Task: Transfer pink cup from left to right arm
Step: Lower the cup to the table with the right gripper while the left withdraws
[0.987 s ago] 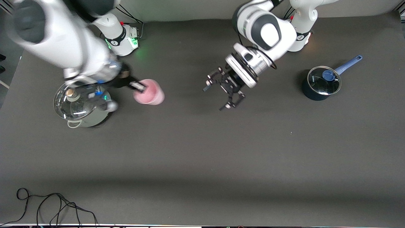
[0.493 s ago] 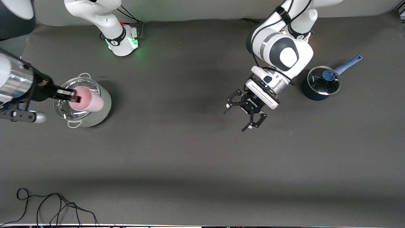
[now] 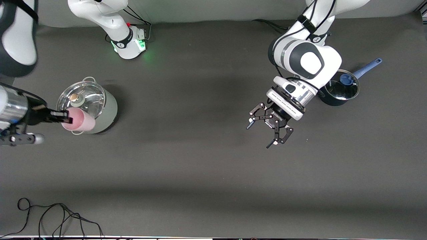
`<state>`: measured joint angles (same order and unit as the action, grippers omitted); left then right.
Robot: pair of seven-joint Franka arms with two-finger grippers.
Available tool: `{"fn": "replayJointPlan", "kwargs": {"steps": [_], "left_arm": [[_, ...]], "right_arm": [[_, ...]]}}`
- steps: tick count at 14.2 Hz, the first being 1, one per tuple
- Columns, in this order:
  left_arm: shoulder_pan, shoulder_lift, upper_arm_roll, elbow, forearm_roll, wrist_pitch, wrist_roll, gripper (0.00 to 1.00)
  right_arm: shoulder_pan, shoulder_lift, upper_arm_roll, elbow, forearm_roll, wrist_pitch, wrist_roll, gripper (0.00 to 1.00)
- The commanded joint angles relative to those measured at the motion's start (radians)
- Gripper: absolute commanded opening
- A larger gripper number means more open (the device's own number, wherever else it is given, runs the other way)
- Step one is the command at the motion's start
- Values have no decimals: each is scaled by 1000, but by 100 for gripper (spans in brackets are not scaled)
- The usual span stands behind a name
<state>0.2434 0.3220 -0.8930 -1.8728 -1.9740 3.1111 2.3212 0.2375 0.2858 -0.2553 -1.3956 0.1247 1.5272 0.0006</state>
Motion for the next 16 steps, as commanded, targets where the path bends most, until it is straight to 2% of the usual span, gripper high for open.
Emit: {"fn": "replayJointPlan", "kwargs": {"steps": [1, 2, 7, 10, 13, 16], "left_arm": [[-6, 11, 8, 15, 79, -3, -5, 100], [0, 18, 6, 12, 149, -6, -32, 100], [57, 22, 20, -6, 556, -172, -483, 100], [115, 8, 34, -17, 700, -296, -606, 100], [128, -9, 91, -3, 918, -440, -819, 100], [131, -43, 152, 18, 1098, -586, -1008, 100]], "right_arm": [[23, -88, -5, -244, -13, 186, -5, 0], [23, -91, -5, -302, -10, 242, -5, 0], [23, -60, -4, -541, -8, 561, -7, 0], [25, -4, 4, -660, 22, 764, -7, 0], [58, 76, 7, -720, 65, 944, -7, 0], [77, 108, 5, -718, 104, 984, -7, 0]]}}
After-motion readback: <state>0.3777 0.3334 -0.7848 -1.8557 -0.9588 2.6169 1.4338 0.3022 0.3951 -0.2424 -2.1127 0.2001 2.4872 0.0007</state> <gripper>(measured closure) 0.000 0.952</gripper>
